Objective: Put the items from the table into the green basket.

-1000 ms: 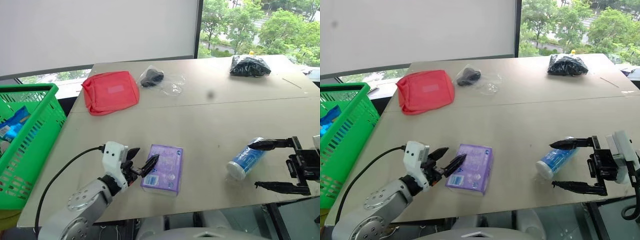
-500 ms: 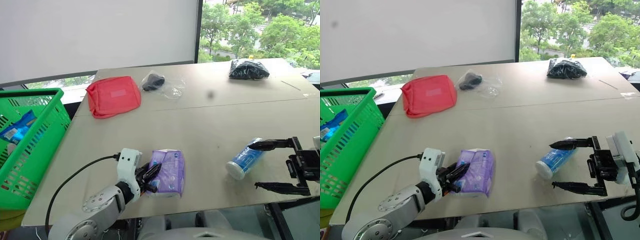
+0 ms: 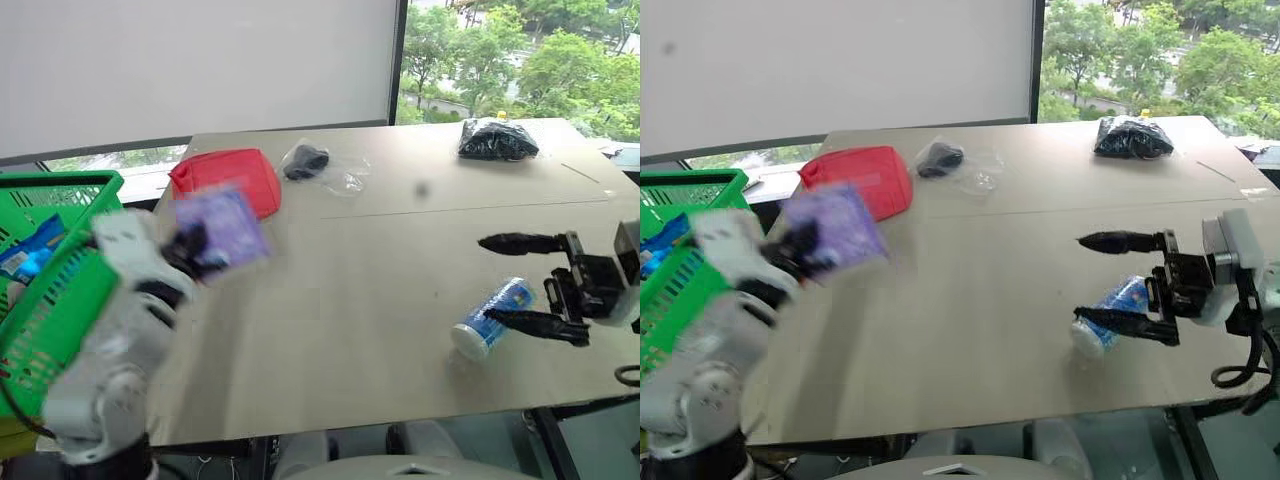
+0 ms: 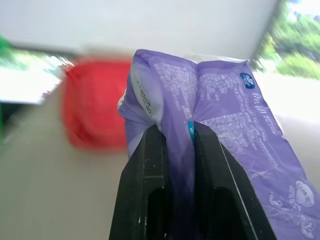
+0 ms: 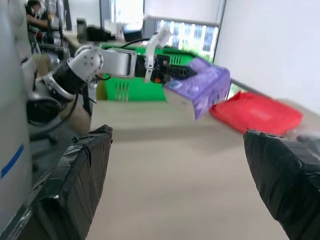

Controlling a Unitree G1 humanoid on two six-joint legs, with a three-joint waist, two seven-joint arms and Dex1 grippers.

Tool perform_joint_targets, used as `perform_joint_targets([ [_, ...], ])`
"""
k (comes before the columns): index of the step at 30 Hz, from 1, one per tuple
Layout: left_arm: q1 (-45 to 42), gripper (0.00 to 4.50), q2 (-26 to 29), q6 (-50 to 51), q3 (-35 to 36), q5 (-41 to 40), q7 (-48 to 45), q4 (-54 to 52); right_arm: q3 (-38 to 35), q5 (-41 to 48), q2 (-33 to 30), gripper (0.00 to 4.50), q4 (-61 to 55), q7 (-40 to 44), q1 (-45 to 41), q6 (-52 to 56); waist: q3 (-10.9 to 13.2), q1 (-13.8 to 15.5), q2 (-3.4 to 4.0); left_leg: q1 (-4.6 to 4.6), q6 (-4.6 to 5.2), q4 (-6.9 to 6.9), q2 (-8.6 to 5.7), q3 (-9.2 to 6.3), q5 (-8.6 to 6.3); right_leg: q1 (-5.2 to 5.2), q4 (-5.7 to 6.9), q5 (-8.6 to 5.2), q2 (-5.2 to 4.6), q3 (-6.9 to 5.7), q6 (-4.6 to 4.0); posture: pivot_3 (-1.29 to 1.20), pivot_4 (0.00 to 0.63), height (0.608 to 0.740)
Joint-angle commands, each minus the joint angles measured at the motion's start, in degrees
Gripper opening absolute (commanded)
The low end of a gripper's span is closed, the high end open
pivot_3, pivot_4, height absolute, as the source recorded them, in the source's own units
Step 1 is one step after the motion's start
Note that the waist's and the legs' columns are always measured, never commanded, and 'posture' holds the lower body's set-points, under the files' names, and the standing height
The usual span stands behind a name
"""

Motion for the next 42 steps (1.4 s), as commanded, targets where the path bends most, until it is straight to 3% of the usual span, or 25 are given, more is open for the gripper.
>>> perform_joint_targets([
  [1,-5.01,0.11,7.59,-1.53,8.25,6.13,3.2,6.3,1.35,2.38,2.11,4.5,-0.92,-3.89,-3.97,1.58,-0.13,0.18,-0.2,-0.31,-0.07,-0.01,-0.07,-0.02,0.04,-0.41,0.03,0.03,-0.12,-0.02,0.02,0.0,0.015,0.74],
  [5,-5.36,0.11,14.17,-2.36,14.12,12.5,3.96,13.87,3.48,2.02,4.45,4.5,-0.47,-5.69,-8.05,2.27,-0.36,0.45,-0.47,-1.33,-0.08,-0.01,-0.12,-0.03,0.04,-1.6,0.11,0.06,-0.27,-0.04,0.02,0.01,0.009,0.74],
  [9,-2.25,0.11,18.71,-6.58,19.16,16.07,-1.79,22.24,5.63,1.11,6.02,4.5,-1.19,-10.1,-11.92,4.01,-0.51,1.37,-0.64,-1.94,-0.1,0.0,-0.13,-0.09,0.05,-2.2,0.13,0.07,-0.35,-0.13,0.01,0.02,0.003,0.74],
  [15,-4.17,0.11,23.0,-17.68,19.14,20.87,-6.05,39.82,7.72,1.39,8.22,4.5,-2.55,-12.29,-14.46,4.82,-0.85,3.08,-0.94,-2.03,-0.18,0.01,-0.13,-0.16,0.09,-2.29,0.19,0.14,-0.42,-0.3,-0.1,0.02,0.0,0.74],
  [24,-6.93,4.17,22.97,-24.06,15.33,23.02,-9.64,45.03,6.28,-0.07,7.92,4.5,-2.24,-10.29,-11.45,3.15,-1.48,2.77,-1.29,-2.08,-0.22,0.0,-0.35,-0.66,0.11,-2.12,0.19,0.17,-0.75,-0.83,-0.12,-0.01,0.0,0.74],
  [29,-8.98,4.17,19.96,-23.52,12.64,16.78,-17.28,39.95,4.4,-3.45,5.46,4.5,-1.65,-9.01,-6.71,1.59,-1.67,2.63,-1.14,-2.09,-0.23,0.0,-0.35,-0.68,0.12,-2.13,0.22,0.17,-0.75,-0.86,-0.12,-0.02,0.0,0.74],
  [32,-6.16,4.17,17.49,-20.09,9.38,9.14,-27.54,31.07,2.59,-8.73,2.39,4.5,-2.31,-10.8,-1.23,0.53,-1.81,2.75,-1.16,-2.12,-0.23,0.01,-0.37,-0.69,0.12,-2.12,0.23,0.17,-0.8,-0.89,-0.12,-0.04,0.005,0.74],
  [36,6.33,4.17,18.08,-10.93,4.54,-2.58,-43.57,15.36,-1.09,-18.06,-3.88,4.5,-0.18,-5.71,6.64,-7.04,-1.92,2.12,-0.87,-2.11,-0.21,0.02,-0.39,-0.63,0.11,-2.12,0.22,0.17,-0.85,-0.85,-0.12,-0.09,0.014,0.74],
  [38,13.32,4.17,20.03,-7.56,2.81,-6.75,-50.73,8.69,-0.44,-24.29,-7.73,4.5,5.77,-0.78,6.22,-15.09,-1.9,0.78,-0.56,-2.05,-0.18,0.01,-0.38,-0.5,0.09,-2.08,0.2,0.16,-0.86,-0.81,-0.12,-0.1,0.017,0.74],
  [42,24.25,4.17,25.44,-7.5,-0.04,-5.87,-62.43,-0.66,5.11,-32.86,-14.21,4.5,20.96,9.8,0.39,-28.97,-1.68,-1.2,-0.3,-1.72,-0.01,0.0,-0.24,-0.19,0.0,-1.92,0.29,0.17,-0.79,-0.78,-0.15,-0.09,0.015,0.74],
])
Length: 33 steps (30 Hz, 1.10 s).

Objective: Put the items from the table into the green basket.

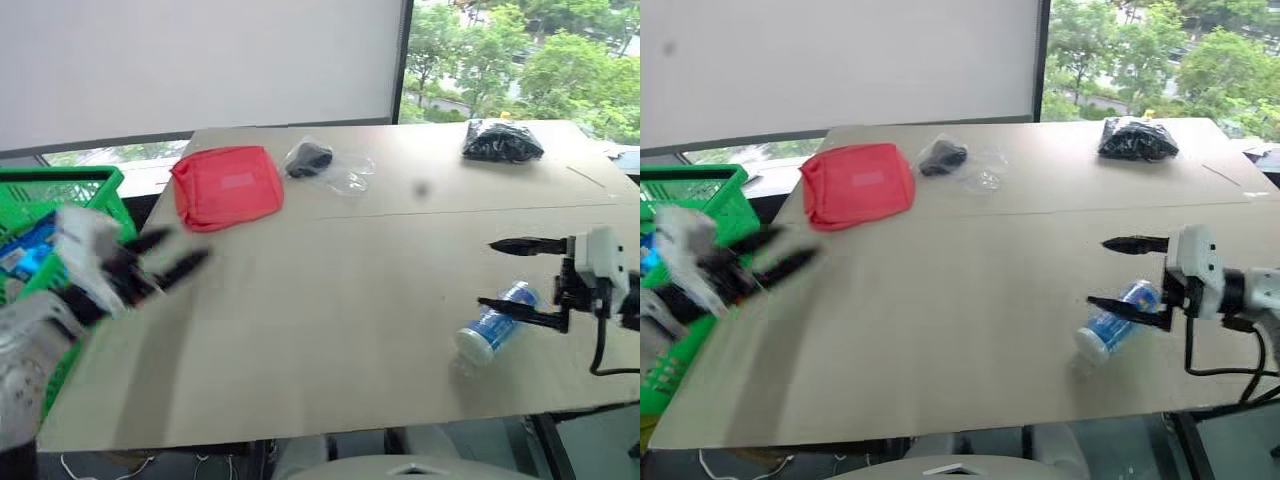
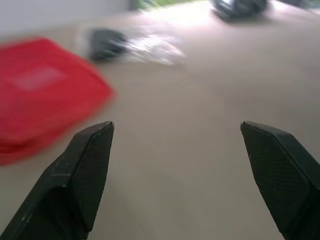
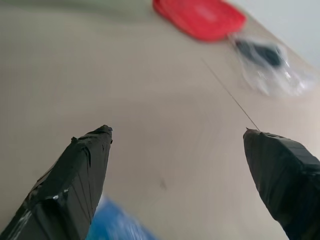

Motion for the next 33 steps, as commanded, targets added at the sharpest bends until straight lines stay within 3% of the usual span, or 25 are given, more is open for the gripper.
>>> perform_joint_targets([
  [1,5.81,4.17,4.38,-1.77,0.7,0.05,-10.38,-7.82,4.61,-7.47,-4.28,4.5,11.88,9.79,-6.42,-13.76,0.26,-0.5,0.34,0.31,0.06,-0.01,0.1,0.1,-0.03,0.3,0.0,0.01,0.11,0.05,-0.06,-0.08,0.016,0.74],
  [3,6.87,4.17,4.91,-1.61,1.8,-1.47,-12.36,-9.28,8.28,-9.89,-5.31,4.5,17.68,14.46,-10.93,-18.39,0.72,-0.6,0.88,0.97,0.1,-0.09,0.16,0.33,-0.05,1.11,-0.04,-0.08,0.24,0.19,-0.16,-0.07,0.016,0.74],
  [7,10.34,4.17,5.69,-2.71,1.85,-0.97,-16.67,-15.31,18.47,-15.24,-5.63,4.5,27.11,18.9,-20.31,-25.33,1.05,-0.63,1.04,1.78,0.11,-0.1,0.43,0.62,-0.05,1.86,-0.13,-0.22,0.75,0.56,-0.14,-0.03,0.017,0.74],
  [17,8.44,4.17,4.99,-1.0,-0.75,-6.88,-13.88,-23.62,39.12,-30.41,-3.09,4.5,48.22,18.93,-38.99,-41.58,1.11,0.72,0.98,1.59,0.1,-0.03,0.49,0.79,-0.05,1.36,-0.17,-0.02,0.66,0.75,-0.07,0.03,0.011,0.74],
  [31,7.54,4.17,6.32,-2.25,-3.7,-7.36,-16.62,-23.86,49.01,-30.5,0.8,4.5,57.32,18.93,-46.22,-48.56,1.1,2.14,0.99,1.57,0.1,-0.05,0.47,0.75,-0.05,1.32,-0.15,-0.03,0.67,0.72,-0.12,0.05,0.0,0.74],
  [33,6.94,4.21,6.22,-2.35,-4.27,-7.3,-16.57,-23.62,49.99,-30.38,0.33,3.95,58.04,18.93,-46.6,-48.81,1.09,2.12,1.0,1.57,0.1,-0.05,0.48,0.74,-0.05,1.32,-0.15,-0.03,0.67,0.72,-0.12,0.05,0.0,0.74],
])
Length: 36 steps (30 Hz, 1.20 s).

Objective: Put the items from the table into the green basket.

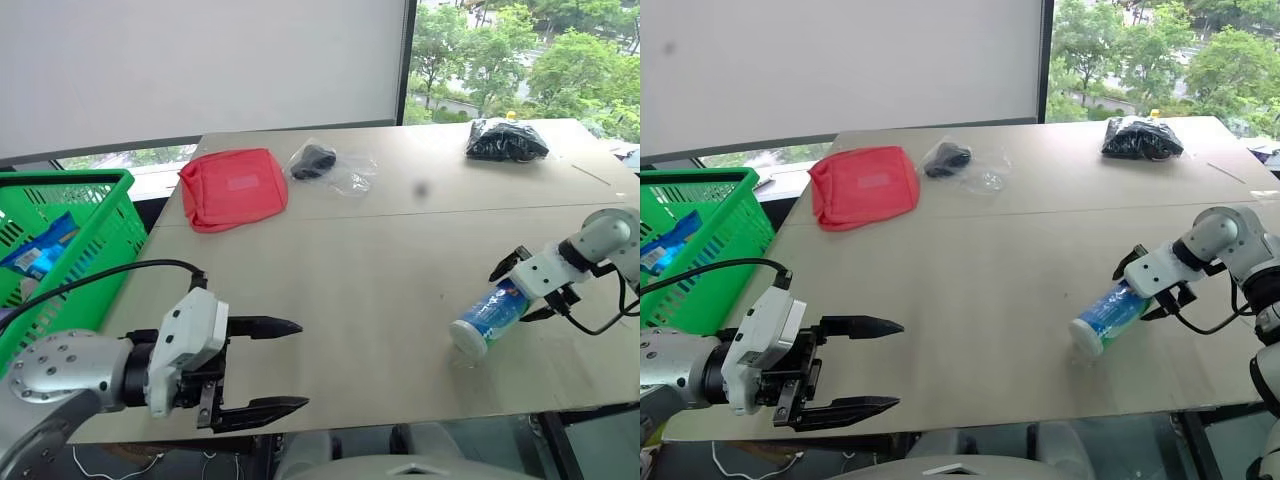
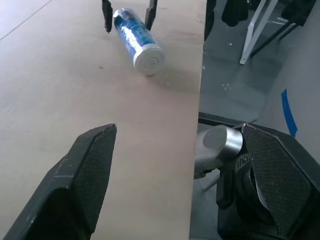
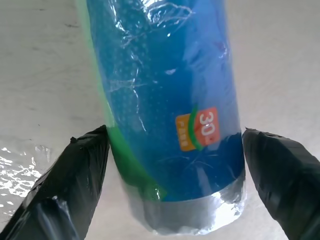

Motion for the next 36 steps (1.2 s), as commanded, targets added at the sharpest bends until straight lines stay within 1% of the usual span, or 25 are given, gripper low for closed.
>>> perform_joint_targets([
  [1,-1.09,4.21,0.4,-1.19,-0.64,-0.34,-0.18,-0.38,1.11,1.04,-1.03,3.59,0.91,5.19,-2.09,-1.5,0.0,-0.01,0.0,0.0,0.0,0.0,0.0,0.0,0.0,0.0,0.0,0.0,0.0,0.0,0.0,0.05,0.0,0.74],
  [2,-1.36,4.21,0.09,-1.39,-0.96,-0.5,-0.12,-0.36,1.29,1.62,-1.3,3.29,0.94,5.19,-1.96,-1.33,0.0,-0.02,0.0,0.0,0.0,0.0,0.0,0.01,0.0,0.0,0.0,0.0,0.0,0.0,0.0,0.05,0.0,0.74],
  [4,-2.03,4.21,-0.51,-1.78,-1.62,-0.73,0.25,-0.28,1.69,2.7,-1.68,2.3,0.87,5.19,-1.79,-1.27,0.0,-0.03,0.0,-0.01,0.0,0.0,0.0,0.0,0.0,0.0,-0.01,0.0,0.0,0.0,0.0,0.04,0.0,0.74],
  [6,-3.13,4.21,-1.81,-1.91,-2.78,-1.51,1.6,0.46,2.54,5.8,-2.77,2.05,-1.28,5.19,-0.55,0.39,-0.01,-0.02,-0.01,-0.01,-0.01,0.0,0.0,0.01,0.0,0.0,-0.01,0.0,0.0,0.01,0.0,0.04,0.0,0.74],
  [7,-3.75,4.21,-2.7,-2.18,-3.8,-0.88,2.68,1.28,2.79,9.43,-3.47,1.99,-4.01,5.19,0.64,3.66,-0.01,0.01,0.01,-0.01,0.0,0.0,0.0,0.01,0.0,0.0,-0.01,0.0,-0.01,0.01,0.01,0.03,0.0,0.74],
  [10,-4.84,4.21,-4.21,-1.0,-6.29,-0.33,5.52,3.13,2.91,20.09,-5.93,1.91,-13.72,5.19,3.51,15.04,-0.02,0.14,0.03,-0.02,0.0,0.0,-0.01,-0.06,0.0,0.0,0.0,0.0,-0.01,-0.03,0.01,0.02,0.0,0.74],
  [12,-7.75,4.21,-6.99,-0.16,-8.83,-2.0,10.04,4.36,-0.26,29.98,-6.42,1.91,-23.42,5.19,5.66,27.99,-0.07,0.03,0.15,-0.05,0.01,0.0,0.0,-0.08,-0.01,-0.03,0.03,0.01,-0.01,-0.02,0.01,0.01,0.0,0.74],
  [13,-8.87,4.21,-8.02,0.08,-9.65,-2.62,11.49,4.7,-1.53,33.02,-6.65,1.91,-26.97,5.19,6.48,32.8,-0.07,-0.08,0.15,-0.06,0.03,0.0,0.0,-0.08,-0.02,-0.03,0.03,0.01,-0.02,-0.02,0.02,0.01,0.0,0.74],
  [15,-12.68,4.21,-12.2,0.02,-12.15,-3.78,15.41,6.85,-5.24,39.86,-5.44,1.91,-34.81,4.42,7.77,44.39,-0.1,-0.11,0.19,-0.06,0.03,0.0,0.03,-0.06,-0.02,-0.03,0.03,0.02,0.02,-0.01,0.03,-0.01,0.0,0.74],
  [16,-14.11,4.21,-13.68,0.18,-12.9,-4.27,16.76,7.74,-6.82,41.72,-4.82,1.91,-37.55,3.74,8.25,48.57,-0.11,-0.12,0.19,-0.06,0.03,0.03,0.01,-0.08,-0.02,-0.03,0.04,0.03,0.0,-0.03,0.05,-0.01,0.0,0.74],
  [20,-19.51,4.21,-19.49,-1.5,-17.94,-3.88,18.25,10.0,-12.21,51.63,0.65,1.91,-48.47,-4.07,9.02,66.25,-0.17,0.04,0.06,-0.12,0.03,0.05,-0.02,-0.18,-0.02,-0.03,0.03,0.04,-0.03,-0.1,0.07,-0.02,0.0,0.74],
  [23,-24.61,4.21,-23.93,-1.83,-21.24,-3.09,21.06,11.81,-14.71,55.03,5.17,1.91,-53.23,-8.07,9.7,73.81,-0.22,0.32,-0.03,-0.3,0.02,0.15,-0.05,-0.32,-0.02,-0.08,-0.02,0.05,-0.06,-0.24,0.08,-0.02,0.0,0.74],
  [25,-26.53,4.21,-25.23,-2.06,-23.13,-1.62,21.03,12.62,-16.0,56.34,7.81,1.91,-55.28,-10.07,9.94,77.48,-0.29,0.54,-0.1,-0.57,0.01,0.24,-0.06,-0.48,-0.02,-0.28,-0.02,0.06,-0.08,-0.38,0.08,-0.02,0.0,0.74],
  [26,-27.99,4.21,-25.95,-2.31,-24.27,-1.0,20.68,13.3,-16.72,57.56,9.74,1.91,-55.88,-11.43,9.92,79.5,-0.29,0.56,-0.1,-0.88,-0.05,0.36,-0.08,-0.53,0.02,-0.54,0.03,0.08,-0.1,-0.44,0.08,-0.02,0.0,0.74],
  [27,-29.67,4.21,-26.66,-2.58,-25.38,-0.35,20.26,14.25,-16.94,57.86,11.48,1.91,-56.28,-12.35,9.85,80.87,-0.29,0.6,-0.1,-0.97,-0.2,0.41,-0.09,-0.53,0.1,-0.63,0.05,0.09,-0.11,-0.43,0.09,-0.02,0.0,0.74],
  [30,-32.62,4.21,-28.01,-3.04,-27.05,0.55,18.84,16.3,-17.24,56.02,15.3,1.91,-56.5,-13.26,9.62,82.9,-0.31,0.67,-0.13,-1.13,-0.24,0.47,-0.12,-0.53,0.13,-0.75,0.06,0.1,-0.12,-0.45,0.1,-0.03,0.0,0.74],
  [33,-33.59,4.21,-28.81,-2.0,-26.85,-2.68,17.81,16.12,-18.13,55.26,18.64,1.91,-55.49,-14.21,9.16,85.12,-0.31,0.06,-0.14,-1.19,-0.23,0.47,-0.11,-0.51,0.12,-0.82,0.08,0.1,-0.1,-0.43,0.1,-0.04,0.0,0.74],
  [36,-34.02,4.21,-28.87,-2.33,-26.27,-2.44,17.77,17.01,-16.73,51.2,19.77,1.91,-56.02,-12.62,10.41,83.43,-0.31,-0.15,-0.14,-1.42,-0.23,0.53,-0.11,-0.52,0.13,-1.05,0.14,0.1,-0.11,-0.44,0.1,-0.04,0.0,0.74],
])
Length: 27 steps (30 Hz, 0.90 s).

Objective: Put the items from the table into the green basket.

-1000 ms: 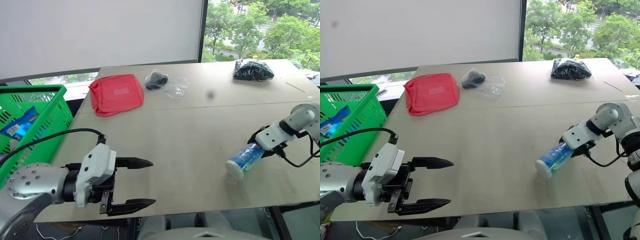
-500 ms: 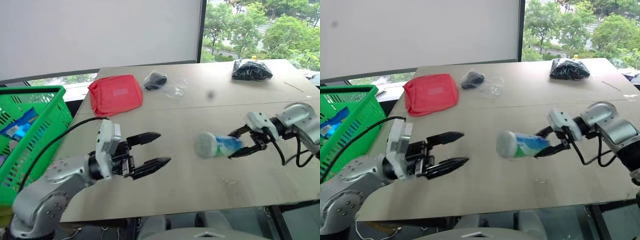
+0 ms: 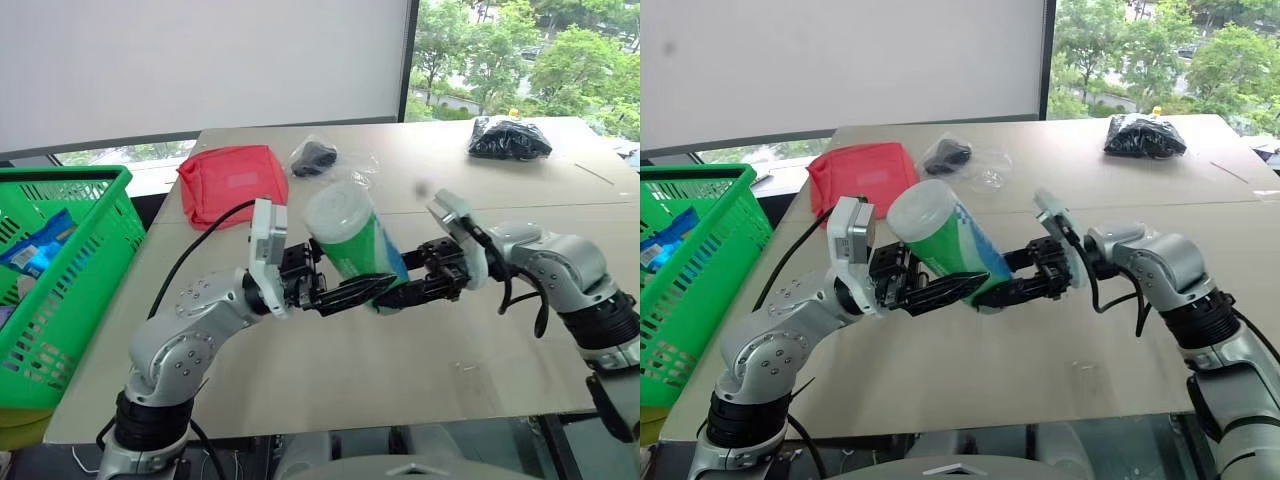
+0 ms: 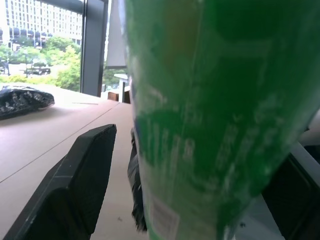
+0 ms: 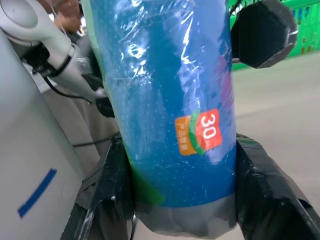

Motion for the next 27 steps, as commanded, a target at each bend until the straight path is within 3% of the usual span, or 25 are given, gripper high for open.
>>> perform_joint_targets([
  [1,-1.32,4.21,0.03,-0.86,1.41,-0.84,-0.09,0.67,0.37,-3.44,0.75,1.91,-2.95,1.63,0.25,-2.08,0.0,0.02,0.0,-0.06,0.0,0.06,0.0,-0.04,0.0,-0.03,0.02,0.0,0.0,-0.04,0.0,-0.04,0.0,0.74],
  [13,-0.45,4.21,0.48,-0.53,2.94,-3.76,-1.4,0.68,-1.05,-6.79,4.12,1.91,-2.27,0.98,3.43,-2.37,0.0,-0.07,0.0,-0.26,0.0,0.3,-0.04,-0.3,0.0,-0.05,0.06,0.01,-0.03,-0.3,0.01,-0.05,0.0,0.74],
  [17,-0.64,2.47,0.11,-0.69,2.7,-3.25,-0.45,0.83,-1.53,-7.22,4.85,1.91,-2.54,0.61,3.69,-2.37,-0.01,-0.1,0.0,-0.27,0.0,0.31,-0.06,-0.32,0.0,-0.05,0.06,0.01,-0.04,-0.3,0.01,-0.05,0.0,0.74],
  [19,-0.7,1.86,0.06,-0.82,2.59,-3.15,-0.43,0.84,-1.75,-7.41,5.07,1.91,-2.64,0.55,3.81,-2.28,-0.01,-0.12,0.0,-0.27,0.0,0.32,-0.06,-0.33,0.0,-0.05,0.06,0.01,-0.04,-0.3,0.01,-0.05,0.0,0.74],
  [27,-1.17,1.82,-0.48,-0.71,3.34,-2.0,3.09,1.53,-2.61,-7.97,5.43,1.91,-2.9,0.11,4.15,-2.35,-0.01,-0.13,0.0,-0.28,0.0,0.32,-0.06,-0.35,0.0,-0.05,0.07,0.01,-0.04,-0.32,0.01,-0.05,0.0,0.74],
])
